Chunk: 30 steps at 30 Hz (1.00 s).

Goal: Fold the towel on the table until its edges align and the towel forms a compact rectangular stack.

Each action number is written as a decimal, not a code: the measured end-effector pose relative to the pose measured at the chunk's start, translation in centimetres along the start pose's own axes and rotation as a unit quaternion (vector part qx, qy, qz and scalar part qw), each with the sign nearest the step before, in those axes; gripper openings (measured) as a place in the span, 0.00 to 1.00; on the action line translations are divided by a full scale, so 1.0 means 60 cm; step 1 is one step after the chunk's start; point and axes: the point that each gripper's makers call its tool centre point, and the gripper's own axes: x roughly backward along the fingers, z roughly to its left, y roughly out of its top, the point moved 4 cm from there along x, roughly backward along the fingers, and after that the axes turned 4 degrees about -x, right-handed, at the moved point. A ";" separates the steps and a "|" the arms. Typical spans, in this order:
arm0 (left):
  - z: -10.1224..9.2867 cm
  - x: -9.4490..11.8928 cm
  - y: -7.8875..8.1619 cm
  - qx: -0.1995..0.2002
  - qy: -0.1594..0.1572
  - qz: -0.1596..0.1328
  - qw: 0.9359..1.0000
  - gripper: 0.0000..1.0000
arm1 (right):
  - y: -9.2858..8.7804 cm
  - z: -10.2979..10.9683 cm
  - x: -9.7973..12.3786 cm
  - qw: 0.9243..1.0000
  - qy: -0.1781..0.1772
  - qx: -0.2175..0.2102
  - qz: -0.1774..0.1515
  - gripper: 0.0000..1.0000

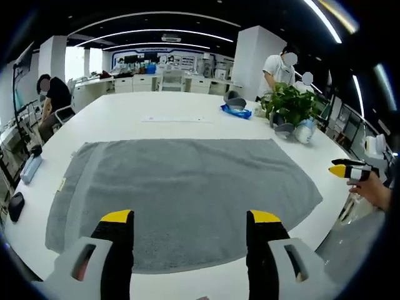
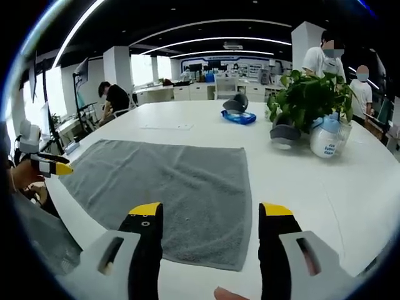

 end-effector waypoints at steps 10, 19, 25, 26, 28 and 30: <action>-0.018 0.003 0.002 -0.017 -0.031 0.004 0.999 0.48 | -0.013 -0.024 0.002 0.998 -0.017 -0.053 0.018 0.56; -0.039 0.011 0.016 -0.055 -0.047 -0.012 0.997 0.44 | -0.024 -0.054 0.009 0.992 -0.043 -0.111 0.035 0.49; -0.039 0.012 0.016 -0.032 -0.061 -0.007 0.998 0.26 | -0.039 -0.079 -0.009 0.989 -0.058 -0.076 0.116 0.39; -0.040 0.012 0.015 -0.024 -0.064 -0.004 0.998 0.22 | -0.043 -0.082 -0.011 0.987 -0.062 -0.078 0.127 0.33; -0.039 0.011 0.014 -0.015 -0.067 -0.001 0.998 0.21 | -0.051 -0.083 -0.018 0.983 -0.064 -0.108 0.134 0.28; -0.041 0.010 0.012 -0.011 -0.069 0.000 0.998 0.21 | -0.062 -0.072 -0.029 0.979 -0.042 -0.139 0.145 0.31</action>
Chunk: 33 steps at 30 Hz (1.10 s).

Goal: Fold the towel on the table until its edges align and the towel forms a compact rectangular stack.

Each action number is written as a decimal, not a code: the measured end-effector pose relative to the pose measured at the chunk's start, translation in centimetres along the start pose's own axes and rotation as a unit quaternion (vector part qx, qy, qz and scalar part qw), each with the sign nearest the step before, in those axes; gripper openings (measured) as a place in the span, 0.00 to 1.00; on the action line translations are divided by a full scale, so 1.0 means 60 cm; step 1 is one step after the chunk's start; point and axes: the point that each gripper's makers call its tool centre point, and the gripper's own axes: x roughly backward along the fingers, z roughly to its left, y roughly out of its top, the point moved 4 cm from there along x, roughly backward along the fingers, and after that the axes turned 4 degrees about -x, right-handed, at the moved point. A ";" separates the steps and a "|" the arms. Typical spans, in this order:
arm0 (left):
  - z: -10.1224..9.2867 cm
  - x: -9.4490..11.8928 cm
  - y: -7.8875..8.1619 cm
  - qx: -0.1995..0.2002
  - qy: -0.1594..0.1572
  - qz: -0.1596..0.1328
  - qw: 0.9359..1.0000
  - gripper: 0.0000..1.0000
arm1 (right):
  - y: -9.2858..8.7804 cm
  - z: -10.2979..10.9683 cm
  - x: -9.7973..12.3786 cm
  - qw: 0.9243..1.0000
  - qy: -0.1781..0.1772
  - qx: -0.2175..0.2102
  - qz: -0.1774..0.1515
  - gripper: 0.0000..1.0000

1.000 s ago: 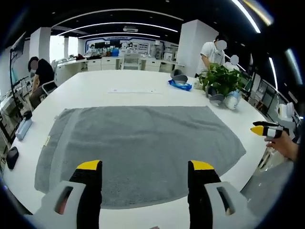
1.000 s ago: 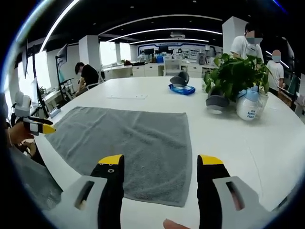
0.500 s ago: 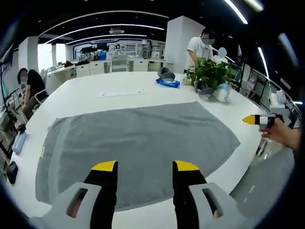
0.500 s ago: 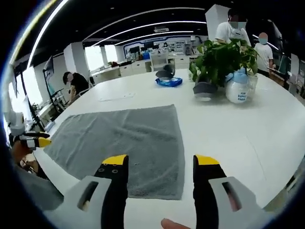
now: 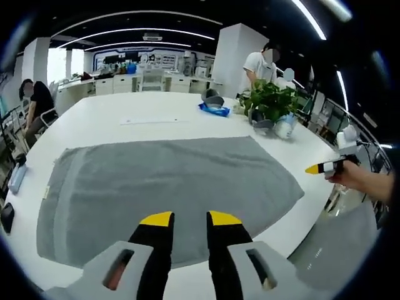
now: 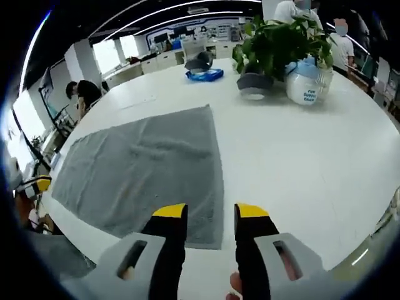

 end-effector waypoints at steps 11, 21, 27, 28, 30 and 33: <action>-0.012 -0.008 -0.010 -0.023 -0.012 0.023 0.999 0.20 | -0.073 -0.028 -0.032 0.995 -0.042 -0.043 0.083 0.21; -0.016 -0.013 -0.014 -0.026 -0.018 0.031 0.999 0.20 | -0.084 -0.024 -0.032 0.992 -0.064 0.023 0.110 0.16; -0.027 -0.017 -0.021 -0.025 -0.033 0.044 0.998 0.20 | -0.082 -0.021 -0.038 0.986 -0.077 0.081 0.121 0.13; -0.031 -0.018 -0.023 -0.022 -0.038 0.046 0.998 0.20 | -0.082 -0.017 -0.040 0.986 -0.074 0.084 0.124 0.10; -0.037 -0.020 -0.024 -0.012 -0.045 0.049 0.998 0.20 | -0.081 -0.016 -0.042 0.985 -0.073 0.087 0.128 0.08; -0.045 -0.027 -0.021 -0.002 -0.057 0.061 0.997 0.20 | -0.079 -0.016 -0.043 0.984 -0.071 0.093 0.133 0.06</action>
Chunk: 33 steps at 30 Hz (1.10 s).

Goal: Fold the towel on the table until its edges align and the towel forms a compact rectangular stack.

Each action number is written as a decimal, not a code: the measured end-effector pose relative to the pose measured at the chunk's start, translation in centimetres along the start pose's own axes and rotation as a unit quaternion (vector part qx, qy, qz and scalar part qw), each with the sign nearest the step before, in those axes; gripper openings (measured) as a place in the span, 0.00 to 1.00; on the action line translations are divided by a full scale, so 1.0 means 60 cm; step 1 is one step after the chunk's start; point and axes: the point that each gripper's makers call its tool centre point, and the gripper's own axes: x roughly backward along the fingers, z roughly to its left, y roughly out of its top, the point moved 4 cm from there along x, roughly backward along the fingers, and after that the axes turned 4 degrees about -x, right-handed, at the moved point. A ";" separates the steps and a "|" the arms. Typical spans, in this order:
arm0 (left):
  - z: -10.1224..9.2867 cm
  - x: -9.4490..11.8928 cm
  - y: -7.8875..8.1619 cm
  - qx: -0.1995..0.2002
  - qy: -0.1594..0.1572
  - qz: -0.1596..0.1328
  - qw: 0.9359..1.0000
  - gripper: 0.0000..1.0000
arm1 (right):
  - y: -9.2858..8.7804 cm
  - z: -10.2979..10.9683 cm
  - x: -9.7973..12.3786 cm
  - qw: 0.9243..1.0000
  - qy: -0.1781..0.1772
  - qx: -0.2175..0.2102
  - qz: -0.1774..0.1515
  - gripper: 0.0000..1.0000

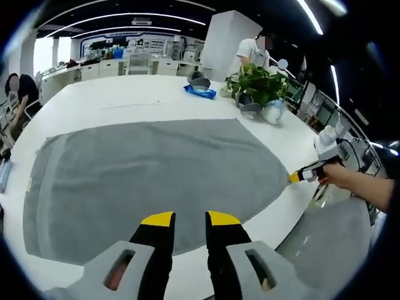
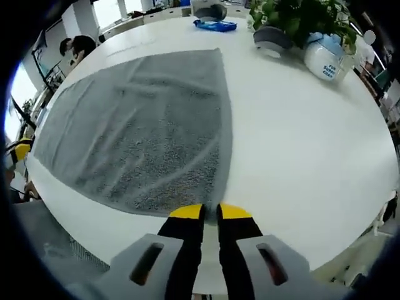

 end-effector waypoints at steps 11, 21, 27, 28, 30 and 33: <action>-0.056 -0.050 0.142 -0.086 -0.010 -0.020 0.996 0.30 | 0.004 0.003 -0.005 0.999 0.000 0.038 0.026 0.02; -0.137 -0.138 0.257 -0.116 -0.039 -0.053 0.991 0.38 | 0.003 -0.003 -0.006 0.998 0.020 0.060 0.022 0.02; -0.168 -0.199 0.302 -0.110 -0.052 -0.066 0.990 0.43 | 0.004 -0.003 -0.008 0.997 0.035 0.063 0.031 0.02; -0.172 -0.208 0.307 -0.111 -0.053 -0.067 0.990 0.44 | 0.005 -0.003 -0.008 0.996 0.037 0.068 0.033 0.02; -0.184 -0.228 0.319 -0.113 -0.056 -0.070 0.990 0.45 | 0.005 -0.003 -0.008 0.996 0.043 0.076 0.035 0.02; -0.208 -0.259 0.340 -0.111 -0.063 -0.078 0.989 0.46 | 0.004 -0.007 -0.007 0.994 0.059 0.087 0.033 0.02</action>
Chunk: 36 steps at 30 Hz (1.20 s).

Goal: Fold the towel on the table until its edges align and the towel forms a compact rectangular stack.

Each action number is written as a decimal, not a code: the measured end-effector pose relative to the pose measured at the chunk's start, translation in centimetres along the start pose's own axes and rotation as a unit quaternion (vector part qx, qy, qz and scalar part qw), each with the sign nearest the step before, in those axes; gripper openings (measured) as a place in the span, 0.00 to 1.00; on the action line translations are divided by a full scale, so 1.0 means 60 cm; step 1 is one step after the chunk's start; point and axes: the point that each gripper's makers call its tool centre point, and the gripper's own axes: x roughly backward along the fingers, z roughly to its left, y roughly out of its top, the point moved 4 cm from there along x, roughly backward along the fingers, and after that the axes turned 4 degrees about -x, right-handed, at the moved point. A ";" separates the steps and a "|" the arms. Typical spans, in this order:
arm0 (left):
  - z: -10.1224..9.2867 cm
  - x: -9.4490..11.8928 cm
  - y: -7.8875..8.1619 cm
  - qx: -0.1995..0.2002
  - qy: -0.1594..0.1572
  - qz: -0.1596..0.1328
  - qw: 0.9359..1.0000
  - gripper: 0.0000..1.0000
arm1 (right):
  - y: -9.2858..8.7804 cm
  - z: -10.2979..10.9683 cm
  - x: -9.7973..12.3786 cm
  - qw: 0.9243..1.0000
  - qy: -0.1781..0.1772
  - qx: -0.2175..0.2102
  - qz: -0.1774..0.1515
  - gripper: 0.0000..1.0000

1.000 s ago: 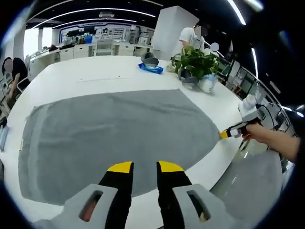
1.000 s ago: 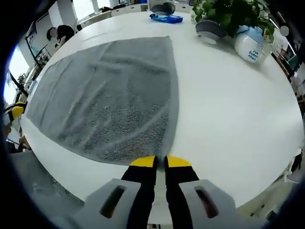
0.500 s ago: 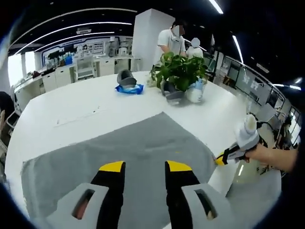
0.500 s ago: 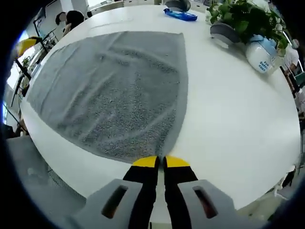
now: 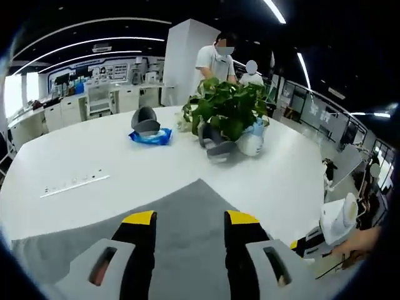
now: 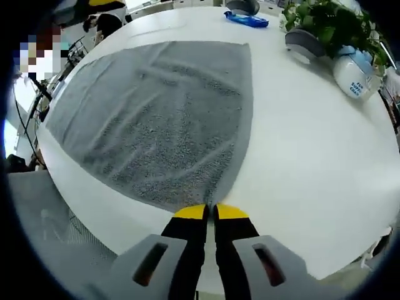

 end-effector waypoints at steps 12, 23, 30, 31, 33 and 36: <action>-0.057 -0.158 0.033 -0.018 -0.030 -0.026 0.999 0.53 | -0.002 -0.005 0.000 0.999 0.043 0.021 -0.011 0.01; -0.046 -0.299 -0.021 0.000 -0.035 -0.026 0.999 0.48 | -0.003 -0.010 -0.002 0.997 0.076 0.006 -0.020 0.01; -0.043 -0.351 -0.051 -0.009 -0.034 -0.023 0.999 0.41 | -0.003 -0.011 -0.002 0.997 0.078 -0.006 -0.026 0.01; -0.041 -0.356 -0.056 -0.011 -0.032 -0.019 0.999 0.40 | -0.003 -0.010 -0.003 0.997 0.077 -0.006 -0.026 0.01; -0.039 -0.362 -0.065 -0.008 -0.033 -0.011 0.999 0.36 | -0.003 -0.010 -0.002 0.997 0.075 -0.007 -0.026 0.01; -0.042 -0.362 -0.065 -0.040 -0.027 -0.022 0.999 0.35 | -0.003 -0.009 -0.003 0.997 0.071 -0.002 -0.025 0.01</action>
